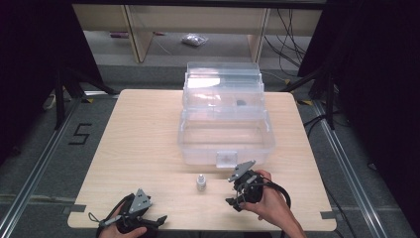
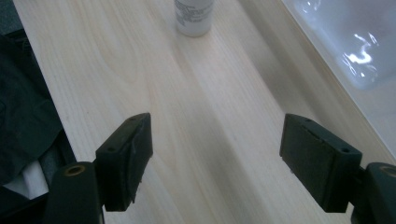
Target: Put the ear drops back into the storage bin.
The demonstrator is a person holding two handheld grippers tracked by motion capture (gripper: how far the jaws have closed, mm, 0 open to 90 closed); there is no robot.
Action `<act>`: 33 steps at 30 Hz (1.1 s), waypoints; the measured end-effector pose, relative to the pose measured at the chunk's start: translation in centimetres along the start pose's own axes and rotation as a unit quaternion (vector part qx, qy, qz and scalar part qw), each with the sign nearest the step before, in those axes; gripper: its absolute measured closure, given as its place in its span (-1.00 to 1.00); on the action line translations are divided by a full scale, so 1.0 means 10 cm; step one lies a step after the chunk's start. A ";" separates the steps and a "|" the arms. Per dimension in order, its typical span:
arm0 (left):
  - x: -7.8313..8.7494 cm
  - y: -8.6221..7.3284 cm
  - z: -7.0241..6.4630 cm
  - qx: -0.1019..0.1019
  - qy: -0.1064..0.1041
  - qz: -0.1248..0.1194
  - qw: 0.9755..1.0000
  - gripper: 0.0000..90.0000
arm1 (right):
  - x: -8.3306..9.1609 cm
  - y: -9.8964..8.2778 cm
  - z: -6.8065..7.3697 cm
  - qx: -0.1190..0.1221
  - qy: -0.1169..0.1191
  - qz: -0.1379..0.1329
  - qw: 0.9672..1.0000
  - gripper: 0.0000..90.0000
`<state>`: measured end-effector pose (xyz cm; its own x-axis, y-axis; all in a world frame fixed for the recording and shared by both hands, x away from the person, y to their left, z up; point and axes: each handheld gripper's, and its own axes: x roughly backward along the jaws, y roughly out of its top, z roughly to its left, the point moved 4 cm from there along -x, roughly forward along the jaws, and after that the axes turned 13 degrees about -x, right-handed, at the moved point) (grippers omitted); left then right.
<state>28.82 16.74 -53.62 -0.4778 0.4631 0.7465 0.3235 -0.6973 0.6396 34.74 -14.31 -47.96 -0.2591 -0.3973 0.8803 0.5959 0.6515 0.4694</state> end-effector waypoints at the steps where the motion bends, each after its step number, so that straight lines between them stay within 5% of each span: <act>1: 0.00 0.00 0.00 0.000 0.000 0.000 1.000 -0.66 | -0.01 0.02 0.01 0.005 0.003 0.002 1.000 -0.40; 23: 0.00 0.00 0.00 -0.002 -0.003 -0.001 1.000 -0.66 | -0.23 0.45 0.23 0.064 0.025 0.032 0.997 -0.28; 26: -0.02 0.01 -0.02 0.014 0.002 -0.015 1.000 -0.66 | -0.25 0.49 0.23 0.063 0.024 0.032 0.997 -0.27; 28: 0.01 0.00 0.00 -0.003 -0.004 -0.001 1.000 -0.66 | -0.27 0.52 0.23 0.058 0.022 0.032 0.998 -0.26; 33: 0.01 0.00 0.00 -0.003 -0.004 -0.002 1.000 -0.66 | -0.36 0.62 0.22 0.059 0.025 0.035 0.997 -0.22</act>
<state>28.80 16.78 -53.58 -0.4720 0.4699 0.7459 0.3169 -0.6991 0.6410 37.68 -7.41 -48.09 -0.1802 -0.3778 0.9082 0.5177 0.7486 0.4141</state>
